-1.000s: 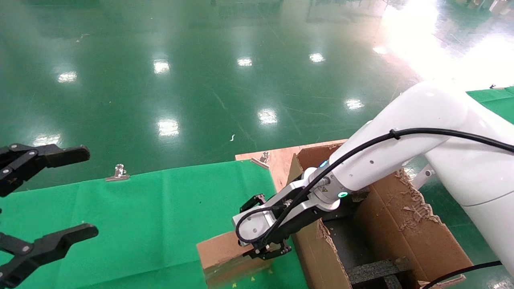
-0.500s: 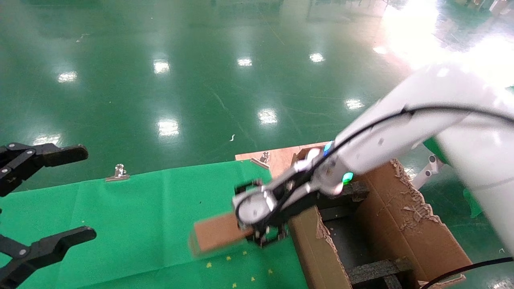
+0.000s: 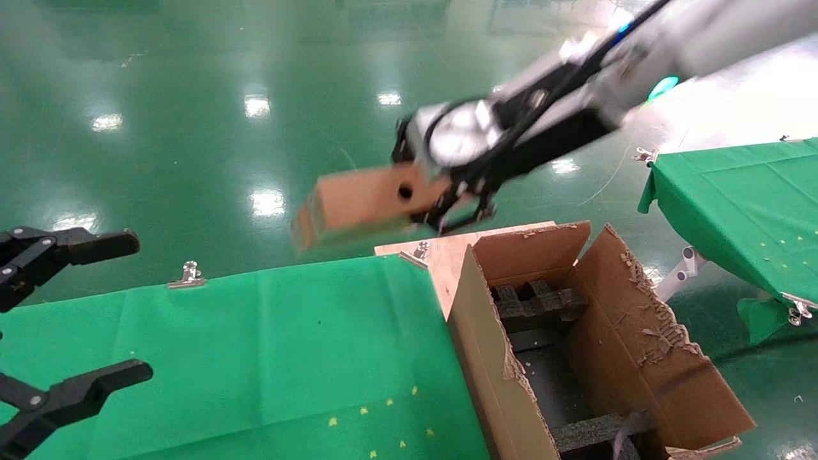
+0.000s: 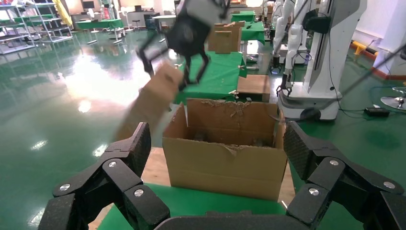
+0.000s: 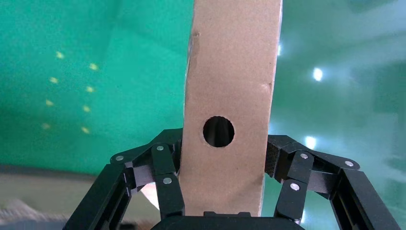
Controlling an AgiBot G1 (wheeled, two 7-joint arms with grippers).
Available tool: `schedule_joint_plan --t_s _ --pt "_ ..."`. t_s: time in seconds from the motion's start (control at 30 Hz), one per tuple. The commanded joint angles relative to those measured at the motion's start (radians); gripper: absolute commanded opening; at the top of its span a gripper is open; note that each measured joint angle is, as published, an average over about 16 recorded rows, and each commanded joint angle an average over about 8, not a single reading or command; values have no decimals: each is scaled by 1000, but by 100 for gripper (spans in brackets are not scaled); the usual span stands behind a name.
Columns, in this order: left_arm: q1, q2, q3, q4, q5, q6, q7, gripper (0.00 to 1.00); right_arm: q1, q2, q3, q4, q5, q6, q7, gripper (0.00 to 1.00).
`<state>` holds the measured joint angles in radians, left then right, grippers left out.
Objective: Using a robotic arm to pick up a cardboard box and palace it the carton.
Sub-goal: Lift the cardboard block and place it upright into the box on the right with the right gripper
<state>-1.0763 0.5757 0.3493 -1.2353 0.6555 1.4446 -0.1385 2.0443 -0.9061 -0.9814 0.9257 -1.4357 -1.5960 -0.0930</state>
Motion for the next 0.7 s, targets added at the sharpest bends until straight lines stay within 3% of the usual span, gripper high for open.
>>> schedule_joint_plan --t_s 0.03,0.4,0.7 --pt "0 0 0 0 0 0 0 100 64 5 -32 -39 25 -1 -20 0" --pt "0 0 0 0 0 0 0 100 167 38 -216 -142 173 -1 -76 0" --pt "0 0 0 0 0 0 0 100 261 195 -372 -143 226 0 -45 0"
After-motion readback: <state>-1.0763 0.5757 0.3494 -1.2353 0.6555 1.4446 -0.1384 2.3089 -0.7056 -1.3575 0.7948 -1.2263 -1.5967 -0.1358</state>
